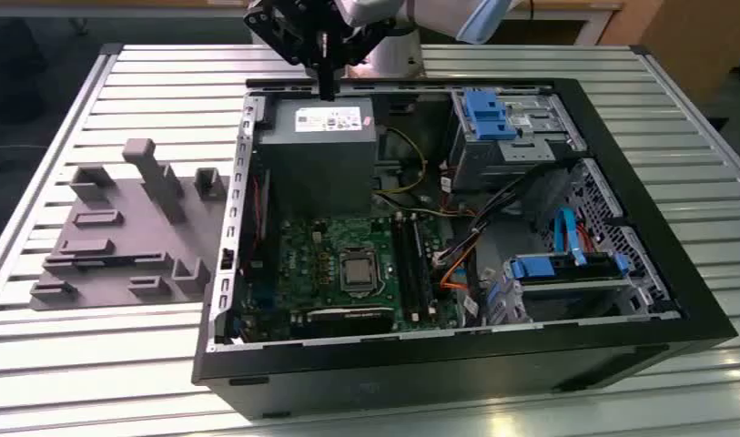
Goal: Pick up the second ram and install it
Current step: 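Reach for the second ram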
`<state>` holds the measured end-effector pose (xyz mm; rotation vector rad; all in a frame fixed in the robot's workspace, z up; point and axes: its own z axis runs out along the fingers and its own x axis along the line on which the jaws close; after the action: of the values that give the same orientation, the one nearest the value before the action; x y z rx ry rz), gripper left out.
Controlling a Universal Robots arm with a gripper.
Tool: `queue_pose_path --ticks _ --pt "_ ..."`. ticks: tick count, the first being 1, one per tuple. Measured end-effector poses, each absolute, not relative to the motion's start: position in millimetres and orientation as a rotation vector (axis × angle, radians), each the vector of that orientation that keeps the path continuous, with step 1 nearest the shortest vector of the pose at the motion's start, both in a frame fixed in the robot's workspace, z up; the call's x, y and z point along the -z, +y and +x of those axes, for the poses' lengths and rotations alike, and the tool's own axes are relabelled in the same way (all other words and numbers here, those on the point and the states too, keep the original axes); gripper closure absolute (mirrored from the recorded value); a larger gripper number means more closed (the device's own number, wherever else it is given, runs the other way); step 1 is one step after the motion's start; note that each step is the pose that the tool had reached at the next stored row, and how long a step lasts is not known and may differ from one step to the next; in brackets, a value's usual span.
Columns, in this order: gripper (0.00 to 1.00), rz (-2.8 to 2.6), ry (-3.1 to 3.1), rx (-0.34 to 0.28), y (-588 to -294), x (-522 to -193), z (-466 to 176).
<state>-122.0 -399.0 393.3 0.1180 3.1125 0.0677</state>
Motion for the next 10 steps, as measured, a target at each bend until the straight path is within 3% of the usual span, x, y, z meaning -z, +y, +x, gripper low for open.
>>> queue_pose_path --ticks 10 --pt "0.89 0.118 3.112 -0.068 -399.0 -393.3 -124.2"
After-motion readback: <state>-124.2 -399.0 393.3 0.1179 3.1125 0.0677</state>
